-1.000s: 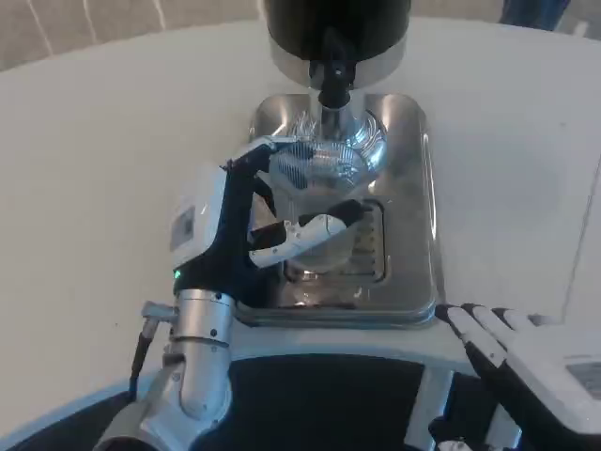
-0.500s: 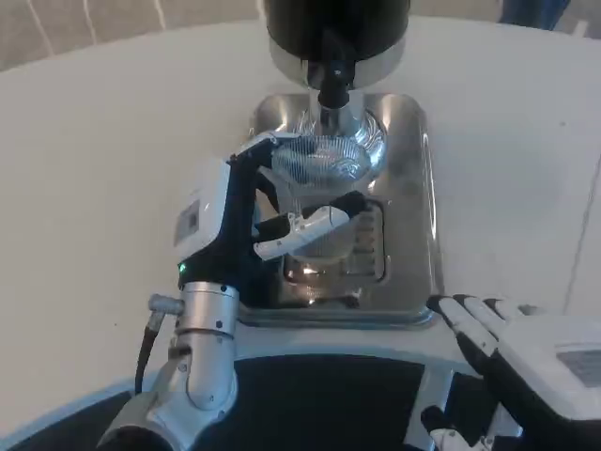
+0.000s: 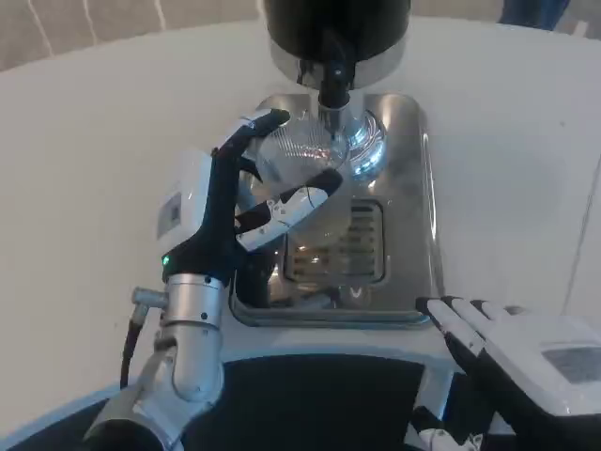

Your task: Grasp the cup under the faucet to collect the drink, then remove the cup.

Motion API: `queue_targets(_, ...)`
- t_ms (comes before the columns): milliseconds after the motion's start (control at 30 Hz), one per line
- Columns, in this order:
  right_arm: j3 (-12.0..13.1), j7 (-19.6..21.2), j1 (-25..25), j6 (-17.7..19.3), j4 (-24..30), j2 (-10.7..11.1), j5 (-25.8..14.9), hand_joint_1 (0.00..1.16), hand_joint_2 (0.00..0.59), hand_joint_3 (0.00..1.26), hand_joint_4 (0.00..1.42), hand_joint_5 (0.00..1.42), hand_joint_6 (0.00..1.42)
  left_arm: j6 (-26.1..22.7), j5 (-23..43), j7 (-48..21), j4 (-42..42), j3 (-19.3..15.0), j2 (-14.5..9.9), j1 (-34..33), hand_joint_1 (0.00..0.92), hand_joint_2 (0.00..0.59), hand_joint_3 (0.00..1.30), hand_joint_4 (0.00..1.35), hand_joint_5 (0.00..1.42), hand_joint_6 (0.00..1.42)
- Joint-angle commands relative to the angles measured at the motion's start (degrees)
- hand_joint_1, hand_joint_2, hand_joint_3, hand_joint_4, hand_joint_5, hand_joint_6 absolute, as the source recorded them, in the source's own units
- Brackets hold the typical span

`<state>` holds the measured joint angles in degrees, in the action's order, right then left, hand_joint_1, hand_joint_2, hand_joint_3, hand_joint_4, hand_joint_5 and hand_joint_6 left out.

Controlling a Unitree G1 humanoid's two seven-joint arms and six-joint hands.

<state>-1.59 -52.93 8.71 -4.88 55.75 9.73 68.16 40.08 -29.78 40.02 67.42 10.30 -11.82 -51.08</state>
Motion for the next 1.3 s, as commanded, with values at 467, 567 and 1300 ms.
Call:
queue_targets(467,-0.58,0.13,-0.62,-0.66,-1.12,0.29,-0.19,0.37,0.439,0.00,0.00,0.00,0.01,6.43,0.17,-1.20,-2.71,0.99,-1.80,1.58,0.248,0.060,0.35,0.30,0.63,1.02)
queue_targets(567,-0.81,0.30,-0.92,-0.64,-1.35,0.24,-0.22,0.38,0.438,0.01,0.00,0.00,0.01,7.01,0.34,-1.63,-3.14,0.78,-2.47,2.34,0.247,0.060,0.35,0.30,0.63,1.02)
queue_targets(1300,-1.08,5.36,-5.38,-3.03,-3.62,-1.06,-2.53,0.39,0.438,0.01,0.00,0.00,0.02,9.84,5.53,-8.93,-8.90,-4.64,-12.63,9.14,0.167,0.054,0.30,0.32,0.61,0.90)
